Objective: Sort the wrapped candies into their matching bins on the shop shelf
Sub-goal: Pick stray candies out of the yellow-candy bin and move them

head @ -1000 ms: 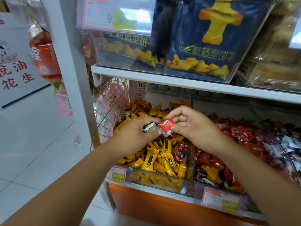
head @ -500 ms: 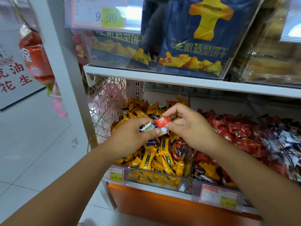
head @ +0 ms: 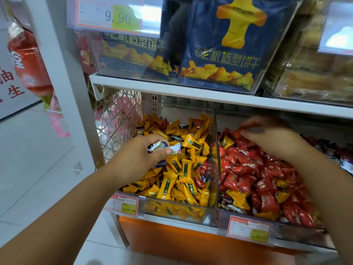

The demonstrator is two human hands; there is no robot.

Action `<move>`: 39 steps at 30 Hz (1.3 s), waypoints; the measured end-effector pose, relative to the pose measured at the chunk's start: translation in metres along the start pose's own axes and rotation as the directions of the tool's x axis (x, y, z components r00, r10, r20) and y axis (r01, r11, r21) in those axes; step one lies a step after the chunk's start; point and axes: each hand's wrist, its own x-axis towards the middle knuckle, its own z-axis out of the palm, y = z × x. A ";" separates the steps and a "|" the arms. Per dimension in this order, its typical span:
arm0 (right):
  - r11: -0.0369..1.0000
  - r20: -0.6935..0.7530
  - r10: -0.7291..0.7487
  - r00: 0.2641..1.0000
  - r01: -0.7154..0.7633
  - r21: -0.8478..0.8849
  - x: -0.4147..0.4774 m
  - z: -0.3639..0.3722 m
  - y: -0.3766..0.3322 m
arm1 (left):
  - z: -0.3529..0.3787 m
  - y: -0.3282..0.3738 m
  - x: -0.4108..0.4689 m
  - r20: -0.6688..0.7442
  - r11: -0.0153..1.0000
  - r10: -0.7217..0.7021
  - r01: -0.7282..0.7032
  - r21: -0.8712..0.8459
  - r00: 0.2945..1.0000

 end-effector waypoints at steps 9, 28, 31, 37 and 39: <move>0.940 0.124 -0.326 0.937 0.336 -0.063 0.038 0.033 -0.051 | -0.005 -0.007 -0.005 -0.017 1.000 0.008 -0.008 0.001 1.000; 0.904 0.163 -0.426 0.890 0.414 0.107 0.111 0.094 -0.099 | -0.020 -0.039 -0.012 -0.010 0.998 -0.036 0.036 0.054 0.999; 0.903 0.228 -0.427 0.875 0.426 0.058 0.122 0.119 -0.117 | -0.018 -0.046 -0.016 0.013 0.997 -0.045 0.044 0.056 0.999; 0.892 0.380 -0.382 0.842 0.443 -0.086 0.129 0.141 -0.115 | -0.017 -0.049 -0.015 0.055 0.998 -0.054 0.053 0.021 0.997; 0.899 0.343 -0.394 0.853 0.435 -0.048 0.127 0.135 -0.109 | -0.017 -0.050 -0.014 0.060 0.999 -0.043 0.041 0.027 0.997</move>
